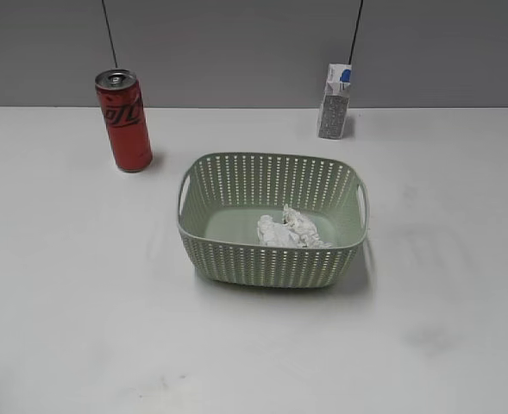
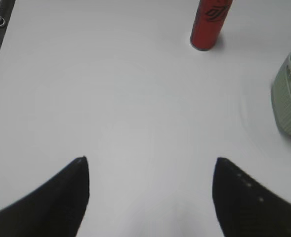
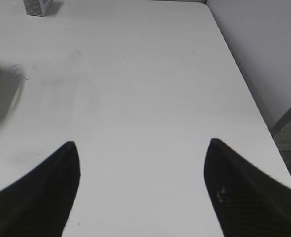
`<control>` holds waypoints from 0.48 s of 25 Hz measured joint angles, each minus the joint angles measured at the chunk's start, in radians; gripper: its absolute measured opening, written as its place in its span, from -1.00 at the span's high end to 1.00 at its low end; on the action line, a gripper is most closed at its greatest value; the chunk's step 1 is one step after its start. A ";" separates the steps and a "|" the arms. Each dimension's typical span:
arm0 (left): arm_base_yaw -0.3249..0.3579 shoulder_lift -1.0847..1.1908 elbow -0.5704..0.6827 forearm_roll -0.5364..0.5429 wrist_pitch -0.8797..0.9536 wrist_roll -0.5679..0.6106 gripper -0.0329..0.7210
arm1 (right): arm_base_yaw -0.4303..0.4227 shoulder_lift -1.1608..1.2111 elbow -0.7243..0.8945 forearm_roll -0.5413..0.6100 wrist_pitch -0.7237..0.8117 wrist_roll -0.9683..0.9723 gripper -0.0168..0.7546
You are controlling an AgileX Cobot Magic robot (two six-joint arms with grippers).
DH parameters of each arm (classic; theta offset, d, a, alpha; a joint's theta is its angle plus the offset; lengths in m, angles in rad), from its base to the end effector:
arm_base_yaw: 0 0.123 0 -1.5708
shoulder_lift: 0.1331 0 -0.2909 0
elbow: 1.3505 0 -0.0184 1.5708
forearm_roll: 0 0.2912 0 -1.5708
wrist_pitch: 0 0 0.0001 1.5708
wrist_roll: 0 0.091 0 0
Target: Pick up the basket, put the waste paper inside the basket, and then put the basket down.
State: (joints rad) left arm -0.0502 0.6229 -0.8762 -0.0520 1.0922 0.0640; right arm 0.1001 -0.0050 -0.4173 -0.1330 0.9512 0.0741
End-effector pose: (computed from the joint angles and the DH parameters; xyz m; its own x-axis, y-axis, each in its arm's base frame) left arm 0.1227 -0.0104 0.3750 -0.6777 0.0741 -0.7316 0.1110 0.9938 -0.0022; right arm 0.0394 -0.0059 0.2798 -0.4215 -0.0458 -0.9056 -0.0035 0.9988 -0.0489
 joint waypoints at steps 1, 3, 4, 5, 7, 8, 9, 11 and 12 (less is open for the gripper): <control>0.000 -0.055 0.046 -0.001 -0.003 -0.001 -0.64 | 0.000 0.000 0.000 0.000 0.000 0.000 -0.58; 0.000 -0.166 0.122 -0.003 -0.005 -0.002 -0.64 | 0.000 0.000 0.000 0.000 0.000 -0.001 -0.58; 0.000 -0.223 0.158 -0.004 -0.005 -0.002 -0.64 | 0.000 0.000 0.000 0.000 0.000 -0.001 -0.58; 0.000 -0.278 0.191 -0.009 -0.005 -0.002 -0.64 | 0.000 0.000 0.000 0.000 0.000 -0.001 -0.58; 0.000 -0.371 0.242 -0.016 0.001 -0.002 -0.64 | 0.000 0.000 0.000 0.000 0.000 -0.001 -0.58; 0.000 -0.427 0.266 -0.021 0.003 -0.002 -0.64 | 0.000 0.000 0.000 0.000 0.000 -0.001 -0.58; 0.000 -0.465 0.284 -0.022 0.004 -0.002 -0.64 | 0.000 0.000 0.000 0.000 0.000 -0.001 -0.58; 0.000 -0.544 0.322 -0.023 0.005 -0.002 -0.64 | 0.000 0.000 0.000 0.000 0.000 -0.001 -0.58; 0.000 -0.583 0.335 -0.023 0.001 -0.002 -0.64 | 0.000 0.000 0.000 0.000 -0.001 -0.001 -0.58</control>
State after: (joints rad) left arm -0.0502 0.0400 -0.5407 -0.0746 1.0937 0.0619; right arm 0.1001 -0.0050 -0.4173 -0.1330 0.9501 0.0731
